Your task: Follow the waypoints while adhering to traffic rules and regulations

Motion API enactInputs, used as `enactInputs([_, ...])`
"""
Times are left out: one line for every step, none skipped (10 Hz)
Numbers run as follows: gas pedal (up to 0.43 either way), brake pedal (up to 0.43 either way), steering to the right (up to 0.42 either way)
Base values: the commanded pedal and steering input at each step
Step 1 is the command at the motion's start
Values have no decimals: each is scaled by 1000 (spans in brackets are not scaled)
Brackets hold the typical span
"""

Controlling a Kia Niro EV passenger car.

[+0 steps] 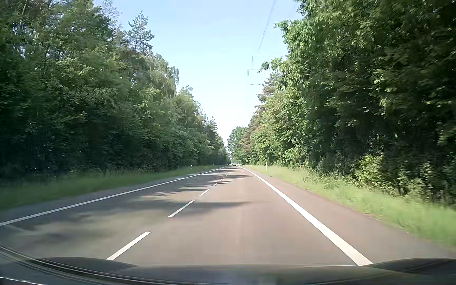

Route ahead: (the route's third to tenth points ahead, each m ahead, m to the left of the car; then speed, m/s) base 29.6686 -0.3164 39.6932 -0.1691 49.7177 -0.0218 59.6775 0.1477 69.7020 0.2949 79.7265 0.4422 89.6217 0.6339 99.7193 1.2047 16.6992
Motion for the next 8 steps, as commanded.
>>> enactInputs([130,30,-2])
enactInputs([130,30,-2])
enactInputs([130,30,-2])
enactInputs([130,30,-2])
enactInputs([130,30,-2])
enactInputs([130,30,-2])
enactInputs([130,30,-2])
enactInputs([130,30,-2])
